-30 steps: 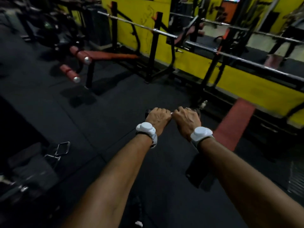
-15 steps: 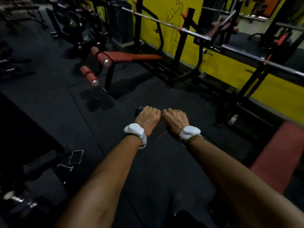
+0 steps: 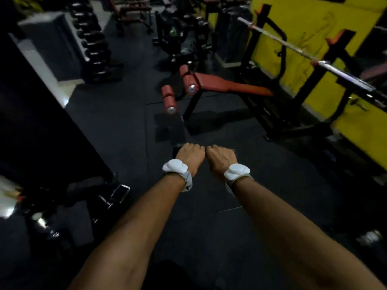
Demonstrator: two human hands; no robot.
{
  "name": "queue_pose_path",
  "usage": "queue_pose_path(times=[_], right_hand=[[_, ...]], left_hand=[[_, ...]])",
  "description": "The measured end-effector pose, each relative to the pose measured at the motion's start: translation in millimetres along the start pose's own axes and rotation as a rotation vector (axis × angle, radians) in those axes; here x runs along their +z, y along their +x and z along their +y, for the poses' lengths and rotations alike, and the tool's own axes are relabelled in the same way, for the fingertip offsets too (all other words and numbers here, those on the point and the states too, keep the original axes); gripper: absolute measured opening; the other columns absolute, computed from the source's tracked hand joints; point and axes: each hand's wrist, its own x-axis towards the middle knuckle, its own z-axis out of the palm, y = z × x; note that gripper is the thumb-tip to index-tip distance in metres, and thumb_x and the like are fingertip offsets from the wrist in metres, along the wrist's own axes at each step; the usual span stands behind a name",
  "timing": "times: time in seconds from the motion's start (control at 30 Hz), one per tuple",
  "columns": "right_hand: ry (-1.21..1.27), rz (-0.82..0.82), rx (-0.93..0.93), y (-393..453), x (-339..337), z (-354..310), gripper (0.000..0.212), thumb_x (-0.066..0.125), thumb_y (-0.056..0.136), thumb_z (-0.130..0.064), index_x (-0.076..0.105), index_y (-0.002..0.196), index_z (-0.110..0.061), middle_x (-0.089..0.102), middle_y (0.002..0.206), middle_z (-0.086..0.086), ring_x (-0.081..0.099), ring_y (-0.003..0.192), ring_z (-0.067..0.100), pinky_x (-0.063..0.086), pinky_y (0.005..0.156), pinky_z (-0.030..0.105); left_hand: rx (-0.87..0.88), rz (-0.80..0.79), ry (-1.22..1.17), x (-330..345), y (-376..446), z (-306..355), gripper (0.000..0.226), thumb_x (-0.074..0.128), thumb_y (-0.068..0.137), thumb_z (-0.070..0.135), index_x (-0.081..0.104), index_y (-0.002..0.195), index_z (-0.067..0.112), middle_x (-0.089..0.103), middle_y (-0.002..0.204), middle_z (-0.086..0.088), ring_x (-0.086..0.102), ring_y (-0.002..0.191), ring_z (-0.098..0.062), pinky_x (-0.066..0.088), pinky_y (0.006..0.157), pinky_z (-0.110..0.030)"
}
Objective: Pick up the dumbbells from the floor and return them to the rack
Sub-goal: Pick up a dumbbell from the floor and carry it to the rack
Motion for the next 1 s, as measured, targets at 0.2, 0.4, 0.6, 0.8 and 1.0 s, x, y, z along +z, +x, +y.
queue_pose_path(times=[0.2, 0.4, 0.6, 0.8, 1.0], right_hand=[[-0.051, -0.088, -0.098, 100, 24, 27, 0.029, 0.063, 0.091, -0.012, 0.063, 0.12, -0.02, 0.066, 0.116, 0.006, 0.067, 0.105, 0.03, 0.048, 0.077, 0.038], [-0.077, -0.08, -0.152, 216, 47, 34, 0.037, 0.06, 0.087, -0.008, 0.068, 0.119, -0.024, 0.067, 0.117, 0.004, 0.064, 0.113, 0.03, 0.05, 0.098, 0.046], [-0.054, -0.132, -0.162, 331, 34, 32, 0.028, 0.057, 0.09, -0.01, 0.066, 0.115, -0.017, 0.067, 0.116, 0.006, 0.065, 0.109, 0.032, 0.054, 0.087, 0.043], [0.005, -0.043, -0.149, 477, 28, 26, 0.02, 0.053, 0.095, -0.02, 0.068, 0.108, -0.019, 0.069, 0.109, 0.005, 0.067, 0.101, 0.032, 0.053, 0.078, 0.04], [0.009, -0.041, -0.214, 609, 35, 32, 0.017, 0.059, 0.096, -0.031, 0.067, 0.106, -0.02, 0.068, 0.11, 0.004, 0.067, 0.102, 0.031, 0.048, 0.076, 0.037]], left_hand=[[-0.065, -0.097, -0.029, 24, 65, -38, 0.036, 0.064, 0.091, 0.01, 0.056, 0.126, 0.013, 0.063, 0.126, -0.008, 0.061, 0.113, -0.026, 0.043, 0.097, -0.035], [-0.153, -0.107, -0.061, 59, 138, -98, 0.034, 0.06, 0.089, 0.002, 0.055, 0.122, 0.011, 0.064, 0.121, -0.008, 0.06, 0.111, -0.027, 0.041, 0.096, -0.035], [-0.148, -0.098, -0.105, 70, 223, -179, 0.03, 0.062, 0.09, 0.003, 0.06, 0.118, 0.011, 0.065, 0.119, -0.009, 0.061, 0.11, -0.028, 0.044, 0.094, -0.035], [-0.148, -0.067, -0.079, 74, 326, -281, 0.025, 0.055, 0.094, 0.005, 0.06, 0.118, 0.011, 0.065, 0.121, -0.009, 0.061, 0.111, -0.028, 0.042, 0.096, -0.035], [-0.195, -0.095, -0.042, 96, 423, -359, 0.022, 0.053, 0.097, 0.01, 0.059, 0.118, 0.012, 0.065, 0.122, -0.007, 0.061, 0.112, -0.026, 0.042, 0.096, -0.034]])
